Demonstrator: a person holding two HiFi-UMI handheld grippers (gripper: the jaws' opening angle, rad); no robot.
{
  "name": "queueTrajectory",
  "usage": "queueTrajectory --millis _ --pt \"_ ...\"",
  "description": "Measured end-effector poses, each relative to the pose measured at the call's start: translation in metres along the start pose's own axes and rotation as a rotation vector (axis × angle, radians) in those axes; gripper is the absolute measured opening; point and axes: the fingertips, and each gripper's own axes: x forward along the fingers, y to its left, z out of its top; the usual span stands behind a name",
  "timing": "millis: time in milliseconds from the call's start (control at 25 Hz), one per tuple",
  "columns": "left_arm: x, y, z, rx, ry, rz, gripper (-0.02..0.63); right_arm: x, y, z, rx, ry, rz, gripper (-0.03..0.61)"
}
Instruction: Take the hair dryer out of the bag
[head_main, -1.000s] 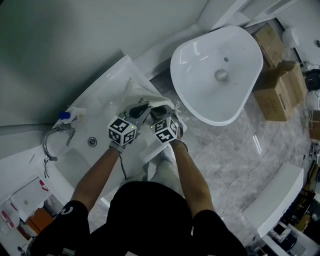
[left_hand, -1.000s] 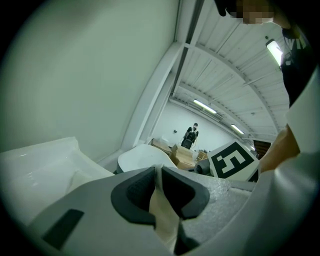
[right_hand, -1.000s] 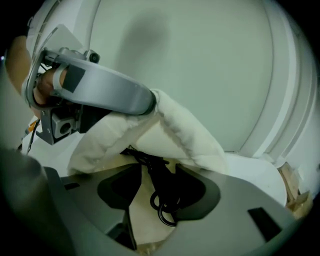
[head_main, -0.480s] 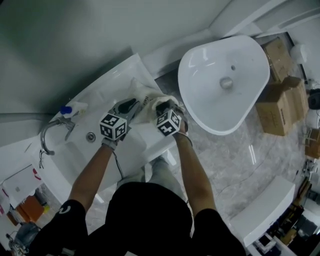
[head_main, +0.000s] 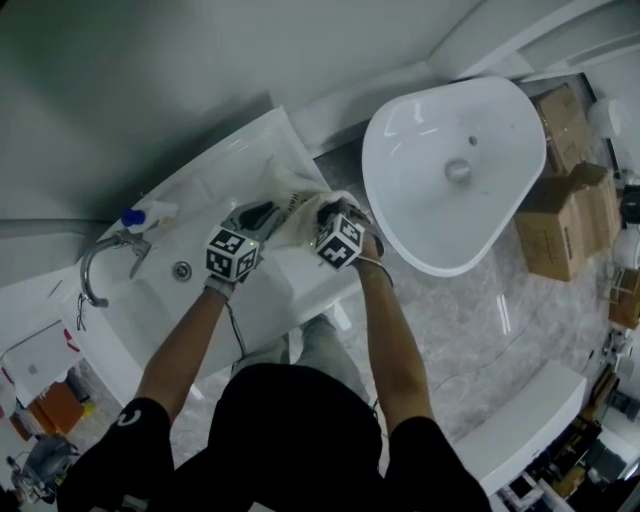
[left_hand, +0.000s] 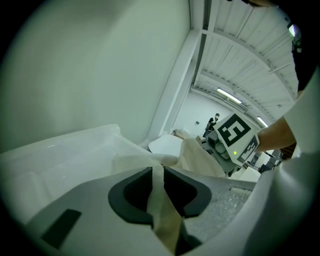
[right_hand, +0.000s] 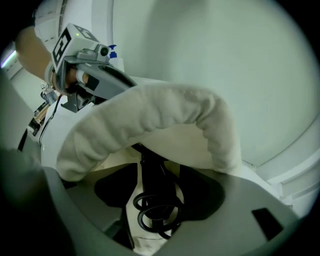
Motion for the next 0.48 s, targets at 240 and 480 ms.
queueTrajectory --millis 240,480 --pt "0.001 0.003 -0.003 -0.004 0.007 0.007 0.058 -0.005 0.013 -0.001 -0.012 0.084 0.163 0.17" --pt "0.003 0.003 -0.002 0.01 0.0 0.014 0.058 0.003 0.009 -0.004 -0.072 0.071 0.116 0.186"
